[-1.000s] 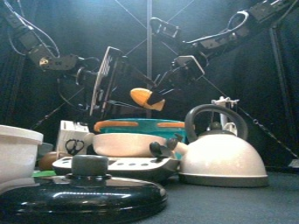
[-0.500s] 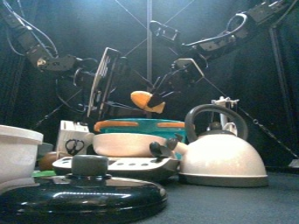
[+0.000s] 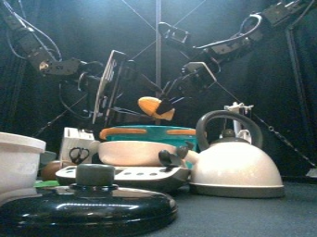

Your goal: Regrasp corn

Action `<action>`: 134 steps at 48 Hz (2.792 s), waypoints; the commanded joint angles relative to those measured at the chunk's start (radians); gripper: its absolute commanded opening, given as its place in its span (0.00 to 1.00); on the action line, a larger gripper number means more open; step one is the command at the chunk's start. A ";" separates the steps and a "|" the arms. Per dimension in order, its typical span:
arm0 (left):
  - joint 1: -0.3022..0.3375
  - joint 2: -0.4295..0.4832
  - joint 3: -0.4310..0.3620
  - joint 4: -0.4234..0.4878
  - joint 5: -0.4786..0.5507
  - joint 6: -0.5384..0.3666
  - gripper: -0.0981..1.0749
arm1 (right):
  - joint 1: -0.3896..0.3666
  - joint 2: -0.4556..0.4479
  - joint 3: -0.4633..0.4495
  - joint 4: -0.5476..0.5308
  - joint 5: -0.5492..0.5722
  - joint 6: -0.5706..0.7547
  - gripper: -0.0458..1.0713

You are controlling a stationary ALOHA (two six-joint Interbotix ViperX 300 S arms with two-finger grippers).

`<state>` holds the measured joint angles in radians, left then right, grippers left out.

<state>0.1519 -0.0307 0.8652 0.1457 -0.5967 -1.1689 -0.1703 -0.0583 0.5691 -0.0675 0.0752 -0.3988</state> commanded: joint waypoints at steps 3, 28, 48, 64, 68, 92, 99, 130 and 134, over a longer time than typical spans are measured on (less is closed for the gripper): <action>0.012 -0.017 -0.009 0.005 -0.005 0.003 0.86 | 0.002 -0.015 -0.018 0.003 -0.005 0.000 0.58; 0.032 -0.038 -0.002 0.017 -0.009 0.005 0.86 | 0.005 -0.015 -0.020 0.003 -0.002 0.000 0.58; 0.054 -0.020 -0.005 0.018 -0.005 0.005 0.86 | 0.008 -0.012 -0.026 -0.002 -0.002 0.000 0.58; 0.051 -0.018 -0.006 0.020 -0.005 0.005 0.84 | 0.008 -0.009 -0.026 -0.002 -0.002 0.000 0.58; 0.051 -0.018 -0.005 0.020 -0.005 0.005 0.81 | 0.006 -0.009 -0.026 -0.002 -0.002 0.002 0.58; 0.057 -0.021 0.000 0.091 0.000 0.006 0.60 | 0.000 -0.017 -0.023 0.103 -0.038 -0.002 0.74; 0.060 -0.025 0.002 0.155 0.000 0.006 0.59 | 0.000 -0.032 -0.011 0.117 -0.044 -0.003 0.91; 0.107 -0.038 0.002 0.437 -0.002 0.207 0.59 | 0.055 -0.308 0.244 0.305 -0.342 0.000 0.97; 0.110 -0.052 0.000 0.468 -0.008 0.299 0.59 | 0.074 -0.330 0.284 0.354 -0.402 0.000 0.97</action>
<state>0.2562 -0.0537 0.8866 0.5875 -0.5937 -0.9388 -0.1135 -0.3482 0.8314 0.2378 -0.2638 -0.4034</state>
